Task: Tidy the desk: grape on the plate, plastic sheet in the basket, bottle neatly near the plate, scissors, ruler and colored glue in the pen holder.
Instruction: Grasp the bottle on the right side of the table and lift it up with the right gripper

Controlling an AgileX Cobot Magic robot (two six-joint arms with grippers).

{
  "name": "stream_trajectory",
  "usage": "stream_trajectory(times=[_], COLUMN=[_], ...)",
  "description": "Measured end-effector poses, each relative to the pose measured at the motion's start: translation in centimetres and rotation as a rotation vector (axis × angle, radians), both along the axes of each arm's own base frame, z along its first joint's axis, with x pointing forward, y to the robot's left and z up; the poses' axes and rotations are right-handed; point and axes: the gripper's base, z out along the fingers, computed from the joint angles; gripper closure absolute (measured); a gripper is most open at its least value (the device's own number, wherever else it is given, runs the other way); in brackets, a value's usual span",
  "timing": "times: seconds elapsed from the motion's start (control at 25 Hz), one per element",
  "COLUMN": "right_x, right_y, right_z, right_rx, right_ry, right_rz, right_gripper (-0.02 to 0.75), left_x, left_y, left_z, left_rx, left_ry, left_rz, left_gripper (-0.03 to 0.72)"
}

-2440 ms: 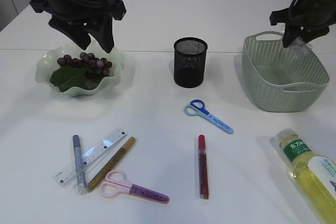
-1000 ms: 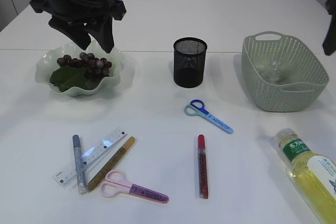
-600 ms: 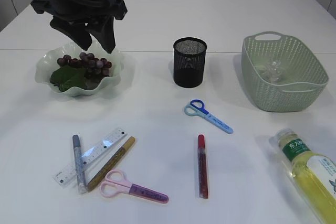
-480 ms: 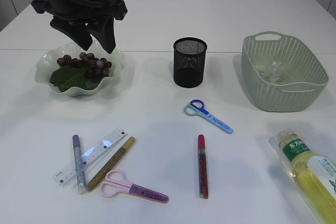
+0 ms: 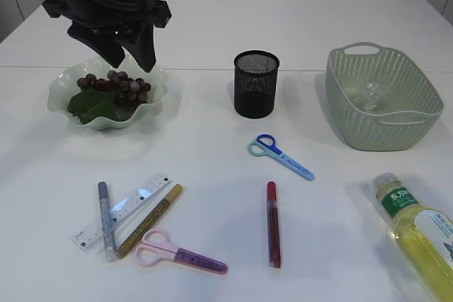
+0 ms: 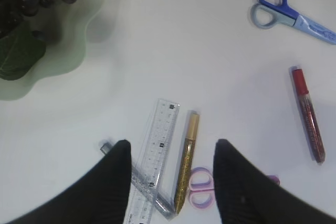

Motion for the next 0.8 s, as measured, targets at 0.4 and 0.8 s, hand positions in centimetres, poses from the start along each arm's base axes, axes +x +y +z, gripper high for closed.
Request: stream_trajectory(times=[0.4,0.8], right_x=[1.8,1.9], right_y=[0.1,0.2], right_z=[-2.6,-2.9], right_rx=[-0.016,-0.006], right_ry=[0.119,0.133], right_rz=[0.001,0.004], right_gripper=[0.108,0.132], left_x=[0.0,0.0], left_y=[0.0,0.0], left_z=[0.0,0.0], left_rx=[0.0,0.002], left_ry=[0.0,-0.001], left_rz=[-0.003,-0.007], left_gripper=[0.316,0.316])
